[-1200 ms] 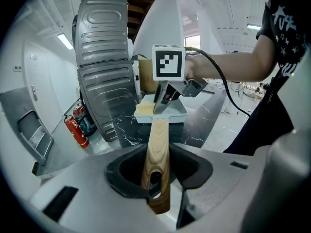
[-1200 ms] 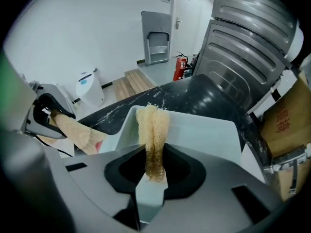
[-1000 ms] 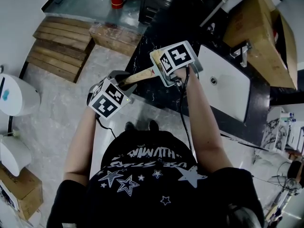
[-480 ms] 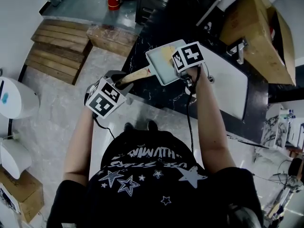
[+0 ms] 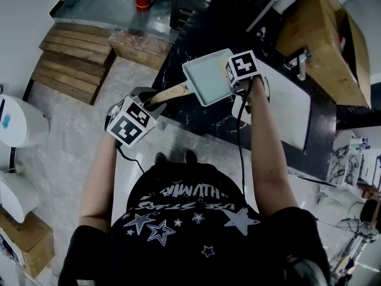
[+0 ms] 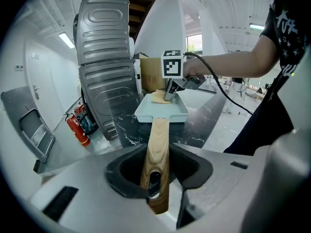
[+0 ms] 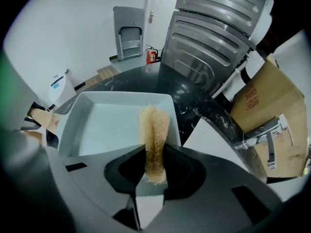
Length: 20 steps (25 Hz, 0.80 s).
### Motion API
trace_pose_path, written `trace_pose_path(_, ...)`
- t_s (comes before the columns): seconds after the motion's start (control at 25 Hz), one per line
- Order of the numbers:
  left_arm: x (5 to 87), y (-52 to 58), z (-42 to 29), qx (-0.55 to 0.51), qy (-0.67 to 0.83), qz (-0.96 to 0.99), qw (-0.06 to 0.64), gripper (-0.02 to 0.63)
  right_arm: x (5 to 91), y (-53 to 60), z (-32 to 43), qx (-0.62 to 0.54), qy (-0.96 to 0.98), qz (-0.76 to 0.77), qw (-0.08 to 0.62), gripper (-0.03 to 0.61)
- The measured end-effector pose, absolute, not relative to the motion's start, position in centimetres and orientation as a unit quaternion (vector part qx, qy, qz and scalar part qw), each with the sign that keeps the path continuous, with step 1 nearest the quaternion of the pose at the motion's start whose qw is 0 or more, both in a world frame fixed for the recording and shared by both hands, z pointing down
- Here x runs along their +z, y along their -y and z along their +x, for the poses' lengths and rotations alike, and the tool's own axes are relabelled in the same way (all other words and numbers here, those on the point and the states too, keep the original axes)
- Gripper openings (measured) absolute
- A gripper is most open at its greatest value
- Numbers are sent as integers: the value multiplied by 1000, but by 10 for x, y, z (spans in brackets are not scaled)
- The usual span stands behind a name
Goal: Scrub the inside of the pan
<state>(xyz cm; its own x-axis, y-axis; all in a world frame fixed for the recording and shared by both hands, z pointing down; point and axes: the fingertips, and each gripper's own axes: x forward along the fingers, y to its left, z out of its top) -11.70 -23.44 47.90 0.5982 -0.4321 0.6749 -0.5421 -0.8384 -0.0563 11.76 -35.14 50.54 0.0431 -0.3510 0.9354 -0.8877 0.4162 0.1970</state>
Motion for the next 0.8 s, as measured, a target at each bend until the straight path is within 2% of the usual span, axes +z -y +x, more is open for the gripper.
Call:
trace_pose_path(0.36, 478, 235, -118, 355, 273, 891, 77, 140, 510, 365, 113, 185, 618, 489, 587, 83)
trace_pose_path(0.8, 479, 235, -118, 355, 273, 891, 79, 141, 513, 336, 77, 249, 655, 438, 562, 80)
